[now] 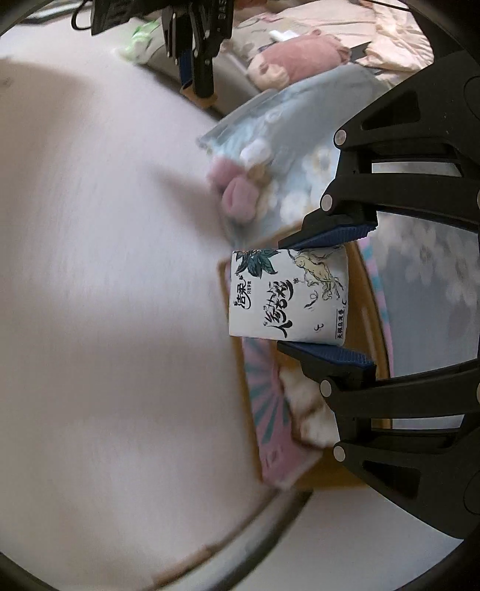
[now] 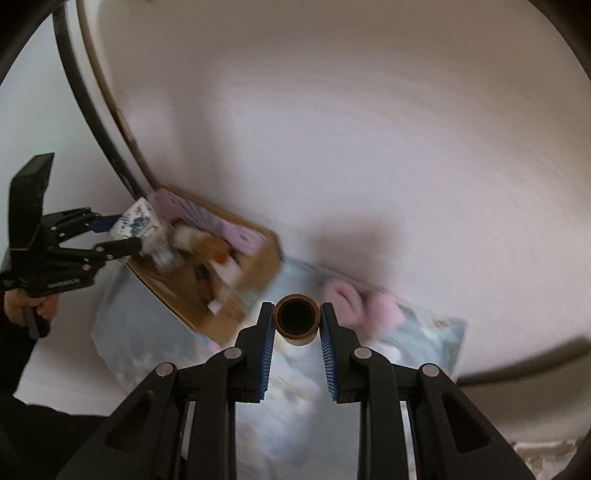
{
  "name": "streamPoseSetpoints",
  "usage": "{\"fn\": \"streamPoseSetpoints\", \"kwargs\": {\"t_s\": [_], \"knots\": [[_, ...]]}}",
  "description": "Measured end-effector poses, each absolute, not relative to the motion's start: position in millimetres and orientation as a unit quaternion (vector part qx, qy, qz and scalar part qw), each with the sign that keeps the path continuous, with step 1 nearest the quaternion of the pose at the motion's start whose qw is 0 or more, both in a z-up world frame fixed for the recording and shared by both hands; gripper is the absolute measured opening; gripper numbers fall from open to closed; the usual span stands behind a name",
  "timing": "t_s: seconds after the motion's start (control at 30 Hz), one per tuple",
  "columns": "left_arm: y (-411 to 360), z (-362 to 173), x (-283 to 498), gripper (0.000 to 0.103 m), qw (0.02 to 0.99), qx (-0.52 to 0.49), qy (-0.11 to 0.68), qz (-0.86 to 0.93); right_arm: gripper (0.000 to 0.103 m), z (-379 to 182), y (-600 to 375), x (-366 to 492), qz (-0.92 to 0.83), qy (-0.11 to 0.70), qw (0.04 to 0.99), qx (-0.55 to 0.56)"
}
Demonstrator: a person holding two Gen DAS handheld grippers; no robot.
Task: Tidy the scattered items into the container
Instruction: 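Carry the tissue pack and tape roll into the cardboard box and release them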
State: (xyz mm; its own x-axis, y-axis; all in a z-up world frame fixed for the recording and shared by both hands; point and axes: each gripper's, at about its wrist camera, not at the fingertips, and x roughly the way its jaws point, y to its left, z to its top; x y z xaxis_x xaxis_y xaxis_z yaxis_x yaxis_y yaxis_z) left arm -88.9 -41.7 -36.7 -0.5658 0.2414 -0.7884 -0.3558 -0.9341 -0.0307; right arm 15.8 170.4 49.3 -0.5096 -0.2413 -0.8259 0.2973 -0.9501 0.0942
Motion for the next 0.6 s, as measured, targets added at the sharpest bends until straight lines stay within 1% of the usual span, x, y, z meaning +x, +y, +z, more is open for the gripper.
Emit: {"fn": "streamPoseSetpoints", "kwargs": {"t_s": [0.13,0.27,0.43,0.6], "knots": [[-76,-33,-106,0.043,0.15,-0.439,0.046,0.885,0.022,51,122,-13,-0.863,0.029,0.187,0.469],[-105,-41,-123,0.043,0.133,-0.45,0.032,0.882,0.022,35,73,-38,-0.848,0.031,0.214,0.483],[-135,-68,-137,0.043,0.112,-0.475,0.014,0.873,0.022,-6,26,-64,-0.824,0.031,0.234,0.516],[-158,-95,-146,0.043,0.094,-0.499,0.0,0.862,0.022,-42,-9,-69,-0.805,0.037,0.241,0.541]]}}
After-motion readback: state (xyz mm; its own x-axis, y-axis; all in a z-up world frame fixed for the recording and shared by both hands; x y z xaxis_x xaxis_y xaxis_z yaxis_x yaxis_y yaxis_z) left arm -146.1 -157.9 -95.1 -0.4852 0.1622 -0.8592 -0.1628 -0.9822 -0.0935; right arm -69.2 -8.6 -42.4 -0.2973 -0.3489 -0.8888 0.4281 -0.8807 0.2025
